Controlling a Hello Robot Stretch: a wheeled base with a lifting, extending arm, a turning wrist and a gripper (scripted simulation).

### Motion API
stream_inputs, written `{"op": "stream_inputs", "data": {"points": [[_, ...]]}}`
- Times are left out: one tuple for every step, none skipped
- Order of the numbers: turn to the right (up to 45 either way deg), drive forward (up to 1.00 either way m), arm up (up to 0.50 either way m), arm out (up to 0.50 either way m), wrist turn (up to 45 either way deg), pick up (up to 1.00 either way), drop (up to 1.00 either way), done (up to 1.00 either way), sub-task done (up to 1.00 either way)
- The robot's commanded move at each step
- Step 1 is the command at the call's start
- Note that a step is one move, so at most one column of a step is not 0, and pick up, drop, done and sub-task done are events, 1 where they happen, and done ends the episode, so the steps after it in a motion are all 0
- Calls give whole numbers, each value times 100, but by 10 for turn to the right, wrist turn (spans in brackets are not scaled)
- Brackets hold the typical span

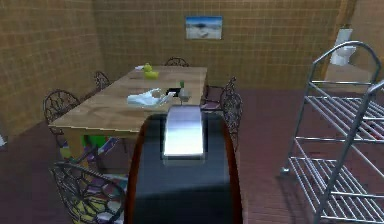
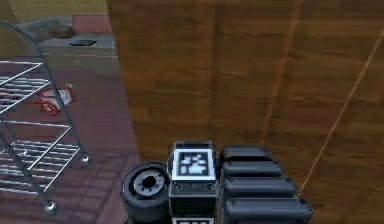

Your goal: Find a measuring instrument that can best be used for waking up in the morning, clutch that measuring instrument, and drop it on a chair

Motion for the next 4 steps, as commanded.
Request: {"op": "stream_inputs", "data": {"points": [[60, 0, 0, 0, 0, 0, 0, 0, 0], [0, 40, 0, 0, 0, 0, 0, 0, 0], [-450, 0, 0, 0, 0, 0, 0, 0, 0], [-450, 0, 0, 0, 0, 0, 0, 0, 0]]}}
